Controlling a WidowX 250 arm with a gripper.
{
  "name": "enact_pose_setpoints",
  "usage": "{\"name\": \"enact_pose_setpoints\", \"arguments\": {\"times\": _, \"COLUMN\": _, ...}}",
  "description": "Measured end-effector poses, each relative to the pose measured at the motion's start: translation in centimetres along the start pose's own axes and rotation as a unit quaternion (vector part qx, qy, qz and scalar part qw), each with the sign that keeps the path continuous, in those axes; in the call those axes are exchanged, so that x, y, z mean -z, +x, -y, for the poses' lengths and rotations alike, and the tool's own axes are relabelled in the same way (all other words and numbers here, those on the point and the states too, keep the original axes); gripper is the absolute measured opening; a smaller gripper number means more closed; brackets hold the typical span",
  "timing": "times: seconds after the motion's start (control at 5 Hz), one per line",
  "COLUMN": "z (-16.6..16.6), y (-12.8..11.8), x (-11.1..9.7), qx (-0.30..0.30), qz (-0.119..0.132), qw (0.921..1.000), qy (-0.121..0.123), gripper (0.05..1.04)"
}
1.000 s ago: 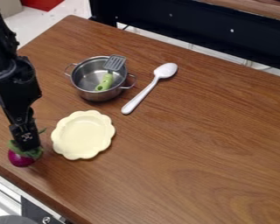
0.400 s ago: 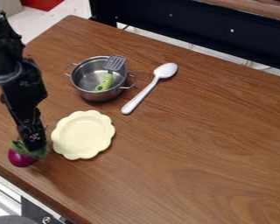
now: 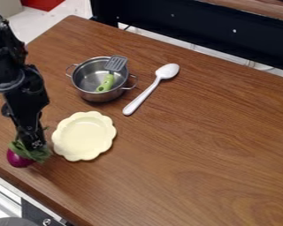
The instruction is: Put the radish on the plate
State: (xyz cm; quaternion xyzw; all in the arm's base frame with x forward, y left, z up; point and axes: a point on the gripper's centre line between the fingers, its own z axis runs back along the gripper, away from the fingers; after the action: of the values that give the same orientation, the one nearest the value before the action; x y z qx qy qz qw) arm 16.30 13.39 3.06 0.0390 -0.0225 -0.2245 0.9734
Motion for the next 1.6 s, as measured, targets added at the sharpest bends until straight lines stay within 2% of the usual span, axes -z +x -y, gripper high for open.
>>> {"name": "enact_pose_setpoints", "arguments": {"times": 0.2, "z": 0.1, "y": 0.1, "x": 0.0, "qx": -0.003, "qz": 0.0, "qw": 1.0, "qy": -0.006, "gripper": 0.165}}
{"name": "enact_pose_setpoints", "arguments": {"times": 0.4, "z": -0.3, "y": 0.7, "x": -0.6, "qx": -0.024, "qz": 0.003, "qw": 0.9996, "qy": -0.014, "gripper": 0.061}}
{"name": "enact_pose_setpoints", "arguments": {"times": 0.8, "z": -1.5, "y": 2.8, "x": -3.0, "qx": -0.099, "qz": 0.018, "qw": 0.9944, "qy": -0.033, "gripper": 0.054}}
{"name": "enact_pose_setpoints", "arguments": {"times": 1.2, "z": -0.8, "y": 5.8, "x": -5.6, "qx": -0.153, "qz": 0.022, "qw": 0.9852, "qy": -0.074, "gripper": 0.054}}
{"name": "enact_pose_setpoints", "arguments": {"times": 1.4, "z": 0.1, "y": 7.2, "x": -5.0, "qx": -0.17, "qz": 0.016, "qw": 0.9819, "qy": -0.082, "gripper": 0.054}}
{"name": "enact_pose_setpoints", "arguments": {"times": 1.6, "z": 0.7, "y": 8.5, "x": -4.2, "qx": -0.181, "qz": 0.024, "qw": 0.9799, "qy": -0.079, "gripper": 0.054}}
